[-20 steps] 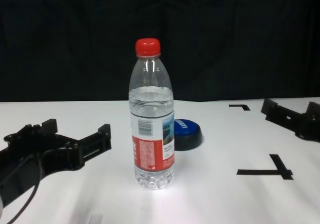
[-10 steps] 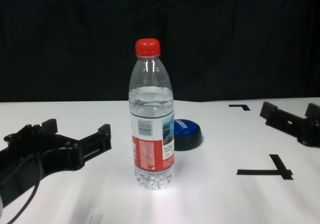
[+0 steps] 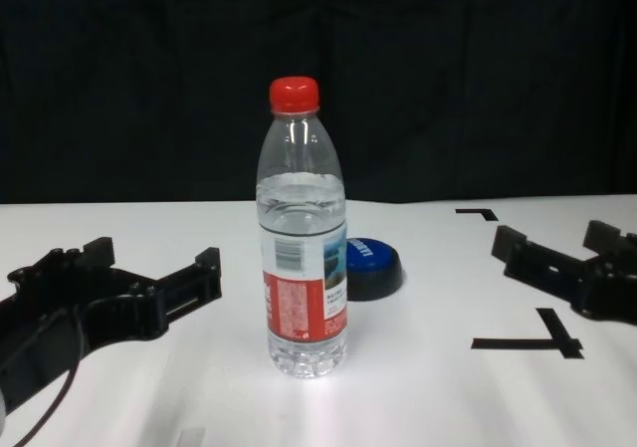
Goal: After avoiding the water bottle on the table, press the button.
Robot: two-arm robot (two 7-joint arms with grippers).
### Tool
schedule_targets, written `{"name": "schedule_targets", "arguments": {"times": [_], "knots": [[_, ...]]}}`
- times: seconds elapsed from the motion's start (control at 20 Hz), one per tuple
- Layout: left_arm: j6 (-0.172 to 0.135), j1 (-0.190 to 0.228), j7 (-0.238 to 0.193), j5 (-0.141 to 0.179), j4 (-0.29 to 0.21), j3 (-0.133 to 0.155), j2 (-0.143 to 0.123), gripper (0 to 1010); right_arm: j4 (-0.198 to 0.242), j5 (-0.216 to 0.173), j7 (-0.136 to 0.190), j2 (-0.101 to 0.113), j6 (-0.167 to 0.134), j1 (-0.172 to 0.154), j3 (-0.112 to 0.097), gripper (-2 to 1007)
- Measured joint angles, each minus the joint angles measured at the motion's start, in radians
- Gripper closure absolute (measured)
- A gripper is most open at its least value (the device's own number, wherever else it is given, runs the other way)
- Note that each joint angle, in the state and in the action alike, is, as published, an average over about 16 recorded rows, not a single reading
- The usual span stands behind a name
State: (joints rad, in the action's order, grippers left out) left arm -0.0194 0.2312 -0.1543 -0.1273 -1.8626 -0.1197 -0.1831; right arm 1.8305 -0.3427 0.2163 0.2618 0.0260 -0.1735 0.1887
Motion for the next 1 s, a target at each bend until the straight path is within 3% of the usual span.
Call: {"name": "schedule_targets", "arguments": {"times": [0.5, 1.0], "knots": [[0.000, 0.000, 0.000, 0.000, 0.000, 0.000, 0.000, 7, 0.009, 0.062, 0.016, 0.020, 0.004, -0.009, 0.025, 3], [0.000, 0.000, 0.000, 0.000, 0.000, 0.000, 0.000, 7, 0.020, 0.080, 0.029, 0.027, 0.011, -0.021, 0.024, 3]]}}
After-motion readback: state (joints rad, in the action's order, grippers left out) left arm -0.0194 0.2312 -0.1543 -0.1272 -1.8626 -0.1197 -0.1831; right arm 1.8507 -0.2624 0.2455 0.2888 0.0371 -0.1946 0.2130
